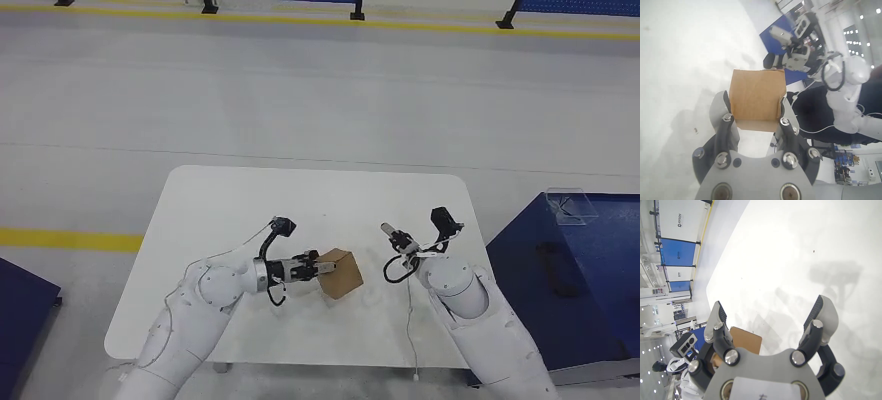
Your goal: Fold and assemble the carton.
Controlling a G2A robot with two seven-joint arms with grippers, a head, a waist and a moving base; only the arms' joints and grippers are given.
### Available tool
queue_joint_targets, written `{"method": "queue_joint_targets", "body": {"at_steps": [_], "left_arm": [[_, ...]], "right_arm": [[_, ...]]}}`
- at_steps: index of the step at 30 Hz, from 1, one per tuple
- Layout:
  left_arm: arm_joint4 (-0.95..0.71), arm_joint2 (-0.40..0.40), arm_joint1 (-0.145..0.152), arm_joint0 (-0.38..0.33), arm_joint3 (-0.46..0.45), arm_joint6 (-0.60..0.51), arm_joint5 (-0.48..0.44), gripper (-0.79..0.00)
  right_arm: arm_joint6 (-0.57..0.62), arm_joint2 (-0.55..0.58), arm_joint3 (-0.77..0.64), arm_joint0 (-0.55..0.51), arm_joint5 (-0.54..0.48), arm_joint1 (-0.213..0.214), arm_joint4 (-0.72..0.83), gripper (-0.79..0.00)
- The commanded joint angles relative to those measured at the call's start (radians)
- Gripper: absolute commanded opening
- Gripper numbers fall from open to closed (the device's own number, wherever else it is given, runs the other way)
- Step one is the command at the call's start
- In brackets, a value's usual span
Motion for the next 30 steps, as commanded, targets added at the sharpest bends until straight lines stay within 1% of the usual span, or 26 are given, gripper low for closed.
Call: {"method": "queue_joint_targets", "body": {"at_steps": [1, 2, 3, 4, 7, 10, 11, 13, 15, 16, 18, 19, 21, 23, 26, 30], "left_arm": [[0.028, 0.008, 0.002, -0.008, 0.008, -0.018, 0.033, -0.206], [0.027, 0.009, 0.002, -0.009, 0.009, -0.022, 0.037, -0.034], [0.031, 0.01, 0.003, -0.011, 0.011, -0.026, 0.041, -0.102], [0.047, 0.008, 0.005, -0.014, 0.015, -0.021, 0.053, 0.0], [0.107, -0.007, 0.012, -0.01, -0.007, 0.052, 0.061, 0.0], [0.19, -0.026, 0.022, 0.019, -0.061, 0.138, 0.08, 0.0], [0.223, -0.033, 0.026, 0.03, -0.089, 0.168, 0.088, 0.0], [0.324, -0.052, 0.036, 0.063, -0.161, 0.268, 0.122, 0.0], [0.423, -0.068, 0.044, 0.115, -0.263, 0.397, 0.147, 0.0], [0.478, -0.073, 0.048, 0.146, -0.318, 0.461, 0.139, 0.0], [0.588, -0.076, 0.056, 0.2, -0.41, 0.571, 0.1, -0.468], [0.672, -0.071, 0.061, 0.218, -0.443, 0.612, 0.091, -0.785], [0.801, -0.044, 0.063, 0.244, -0.476, 0.675, 0.087, -0.785], [0.872, -0.012, 0.06, 0.251, -0.475, 0.709, 0.11, -0.785], [0.934, 0.037, 0.048, 0.221, -0.429, 0.689, 0.165, -0.785], [0.922, 0.081, 0.029, 0.164, -0.35, 0.662, 0.192, -0.785]], "right_arm": [[0.002, -0.002, 0.0, -0.001, 0.001, -0.002, -0.002, 0.0], [0.004, -0.003, 0.0, -0.001, 0.001, -0.002, -0.004, 0.0], [0.005, -0.004, 0.001, -0.001, 0.002, -0.003, -0.004, 0.0], [0.005, -0.004, 0.002, -0.001, 0.003, -0.004, -0.005, 0.0], [0.009, -0.005, 0.004, 0.0, 0.006, -0.006, -0.008, 0.0], [0.012, -0.007, 0.006, 0.001, 0.006, -0.008, -0.009, 0.0], [0.012, -0.009, 0.007, 0.001, 0.006, -0.009, -0.01, 0.0], [0.012, -0.011, 0.008, 0.001, 0.007, -0.011, -0.009, 0.0], [0.011, -0.014, 0.008, 0.0, 0.008, -0.013, -0.009, 0.0], [0.011, -0.016, 0.007, 0.0, 0.009, -0.014, -0.009, 0.0], [0.01, -0.019, 0.006, -0.001, 0.009, -0.016, -0.008, 0.0], [0.009, -0.021, 0.006, -0.002, 0.008, -0.017, -0.008, 0.0], [0.005, -0.025, 0.007, -0.004, 0.006, -0.02, -0.008, 0.0], [0.003, -0.028, 0.006, -0.006, 0.005, -0.022, -0.009, 0.0], [0.015, -0.034, 0.009, -0.008, 0.011, -0.024, -0.01, 0.0], [0.015, -0.034, 0.009, -0.008, 0.011, -0.024, -0.01, 0.0]]}}
